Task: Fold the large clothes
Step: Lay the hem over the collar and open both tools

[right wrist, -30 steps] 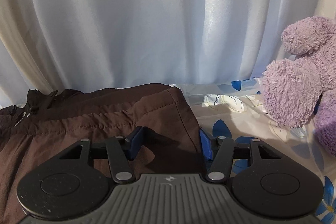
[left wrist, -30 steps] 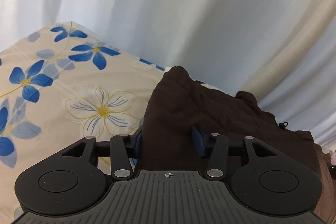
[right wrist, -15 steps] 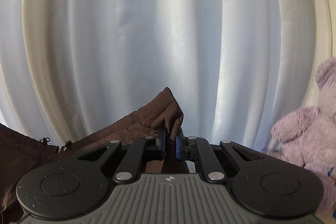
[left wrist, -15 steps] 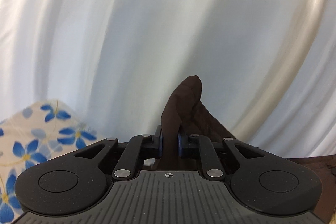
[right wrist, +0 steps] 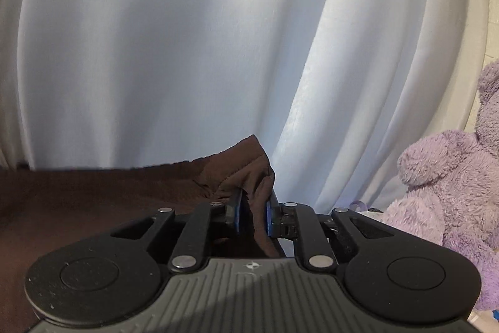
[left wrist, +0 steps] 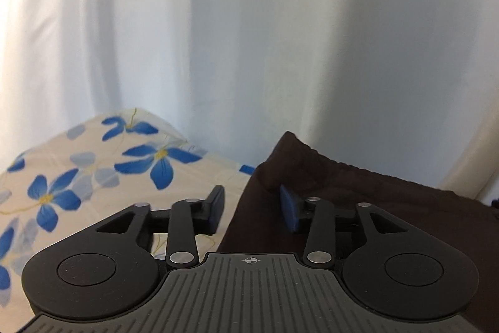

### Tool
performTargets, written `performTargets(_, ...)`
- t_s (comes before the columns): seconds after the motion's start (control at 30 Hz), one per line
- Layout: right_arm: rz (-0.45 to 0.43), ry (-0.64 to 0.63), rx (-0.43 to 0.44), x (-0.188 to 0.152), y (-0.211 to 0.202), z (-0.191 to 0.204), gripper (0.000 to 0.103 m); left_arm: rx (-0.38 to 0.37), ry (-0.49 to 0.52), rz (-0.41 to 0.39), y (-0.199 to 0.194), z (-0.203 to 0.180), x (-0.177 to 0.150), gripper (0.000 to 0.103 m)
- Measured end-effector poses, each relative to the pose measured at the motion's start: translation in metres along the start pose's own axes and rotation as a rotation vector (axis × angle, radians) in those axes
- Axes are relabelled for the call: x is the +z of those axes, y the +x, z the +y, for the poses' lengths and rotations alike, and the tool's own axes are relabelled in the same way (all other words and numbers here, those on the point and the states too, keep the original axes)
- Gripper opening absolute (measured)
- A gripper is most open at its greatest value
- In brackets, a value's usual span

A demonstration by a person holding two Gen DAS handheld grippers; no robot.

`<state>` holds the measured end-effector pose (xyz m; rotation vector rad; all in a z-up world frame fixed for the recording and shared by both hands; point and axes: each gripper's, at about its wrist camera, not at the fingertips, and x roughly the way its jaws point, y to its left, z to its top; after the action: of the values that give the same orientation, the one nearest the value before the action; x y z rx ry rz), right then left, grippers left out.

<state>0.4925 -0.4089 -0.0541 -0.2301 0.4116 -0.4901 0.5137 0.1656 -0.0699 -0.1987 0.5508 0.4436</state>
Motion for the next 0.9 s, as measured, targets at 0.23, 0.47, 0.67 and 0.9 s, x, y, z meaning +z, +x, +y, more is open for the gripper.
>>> performTargets(0.23, 0.037, -0.020, -0.017, 0.000, 0.007, 0.001, 0.027, -0.040, -0.054, -0.029, -0.033, 0.021, 0.018, 0.075)
performTargets(0.47, -0.159, 0.194, 0.283, 0.036, -0.063, 0.028, 0.057, -0.354, 0.030, -0.079, -0.099, -0.065, 0.024, 0.087)
performTargets(0.67, 0.090, 0.243, 0.665, 0.022, -0.044, 0.131, 0.005, -0.463, 0.086, -0.029, -0.078, -0.150, -0.026, 0.088)
performTargets(0.9, 0.085, 0.270, 0.651, -0.033, -0.016, 0.122, 0.000, -0.414, 0.103, -0.019, -0.041, -0.157, -0.067, 0.088)
